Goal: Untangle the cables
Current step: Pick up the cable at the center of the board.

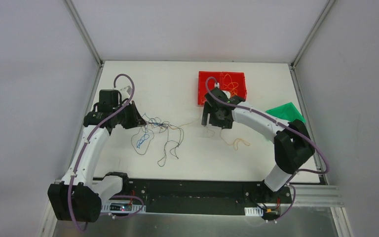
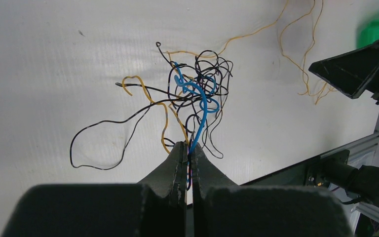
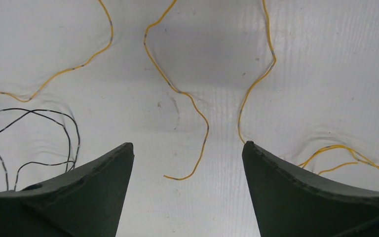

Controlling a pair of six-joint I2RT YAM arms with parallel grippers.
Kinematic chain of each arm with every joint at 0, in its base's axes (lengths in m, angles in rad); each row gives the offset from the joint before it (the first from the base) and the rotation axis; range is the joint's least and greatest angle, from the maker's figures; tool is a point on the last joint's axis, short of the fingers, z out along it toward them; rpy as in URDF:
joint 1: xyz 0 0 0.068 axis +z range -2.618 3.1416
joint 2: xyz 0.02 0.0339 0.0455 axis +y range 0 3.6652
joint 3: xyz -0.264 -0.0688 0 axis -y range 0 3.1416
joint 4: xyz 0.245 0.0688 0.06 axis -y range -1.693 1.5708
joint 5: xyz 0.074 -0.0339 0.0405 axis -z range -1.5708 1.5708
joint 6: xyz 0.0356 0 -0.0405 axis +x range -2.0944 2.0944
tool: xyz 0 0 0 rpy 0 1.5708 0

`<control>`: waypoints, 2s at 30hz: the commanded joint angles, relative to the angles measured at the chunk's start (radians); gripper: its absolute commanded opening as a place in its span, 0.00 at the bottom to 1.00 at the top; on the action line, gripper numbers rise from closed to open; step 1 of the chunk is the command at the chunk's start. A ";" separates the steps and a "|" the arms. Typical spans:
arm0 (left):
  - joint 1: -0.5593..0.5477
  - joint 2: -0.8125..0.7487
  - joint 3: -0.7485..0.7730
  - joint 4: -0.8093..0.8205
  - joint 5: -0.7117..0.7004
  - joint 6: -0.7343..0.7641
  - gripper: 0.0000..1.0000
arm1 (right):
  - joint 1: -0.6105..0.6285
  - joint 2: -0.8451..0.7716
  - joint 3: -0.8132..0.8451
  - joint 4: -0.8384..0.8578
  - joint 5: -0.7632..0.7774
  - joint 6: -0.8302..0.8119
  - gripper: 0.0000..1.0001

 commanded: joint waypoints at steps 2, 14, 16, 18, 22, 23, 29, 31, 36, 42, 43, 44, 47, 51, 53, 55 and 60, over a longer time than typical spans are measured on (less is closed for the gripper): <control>0.006 0.030 0.002 0.005 0.002 0.013 0.00 | 0.023 0.065 0.025 -0.066 -0.013 -0.045 0.77; -0.036 0.089 0.040 -0.006 -0.011 -0.021 0.50 | -0.013 -0.186 -0.154 -0.035 -0.084 0.009 0.00; -0.094 0.096 0.067 -0.015 -0.069 -0.042 0.68 | -0.043 -0.262 -0.214 -0.026 -0.115 0.024 0.00; -0.166 0.112 0.099 -0.021 -0.131 -0.067 0.82 | -0.071 -0.334 -0.270 -0.016 -0.148 0.036 0.00; -0.314 0.185 0.187 -0.016 -0.209 -0.142 0.88 | -0.103 -0.421 -0.352 0.006 -0.185 0.056 0.00; -0.355 0.212 0.211 -0.010 -0.235 -0.151 0.88 | -0.107 -0.432 -0.368 0.012 -0.215 0.061 0.00; -0.539 0.394 0.345 0.032 -0.282 -0.186 0.88 | -0.138 -0.496 -0.431 -0.032 -0.117 0.134 0.86; -0.590 0.452 0.385 0.053 -0.290 -0.192 0.87 | -0.166 -0.525 -0.450 -0.081 -0.038 0.192 0.98; -0.685 0.629 0.440 0.150 -0.300 -0.226 0.86 | -0.260 -0.598 -0.574 0.025 -0.092 0.257 0.99; -0.709 0.819 0.477 0.350 -0.304 -0.272 0.80 | -0.315 -0.501 -0.625 0.209 -0.131 0.272 0.98; -0.709 0.846 0.488 0.362 -0.305 -0.272 0.78 | -0.316 -0.478 -0.623 0.235 -0.134 0.267 0.96; -0.710 0.869 0.502 0.367 -0.313 -0.271 0.76 | -0.316 -0.462 -0.620 0.249 -0.135 0.265 0.94; -0.710 0.928 0.540 0.377 -0.343 -0.265 0.73 | -0.315 -0.418 -0.614 0.291 -0.155 0.262 0.87; -0.710 0.956 0.554 0.390 -0.425 -0.253 0.70 | -0.314 -0.375 -0.605 0.313 -0.166 0.255 0.79; -0.711 0.963 0.554 0.413 -0.432 -0.238 0.67 | -0.315 -0.367 -0.606 0.328 -0.169 0.255 0.74; -0.711 0.977 0.561 0.429 -0.435 -0.225 0.63 | -0.315 -0.357 -0.605 0.339 -0.170 0.254 0.63; -0.712 1.025 0.597 0.439 -0.437 -0.214 0.49 | -0.314 -0.314 -0.594 0.356 -0.177 0.249 0.46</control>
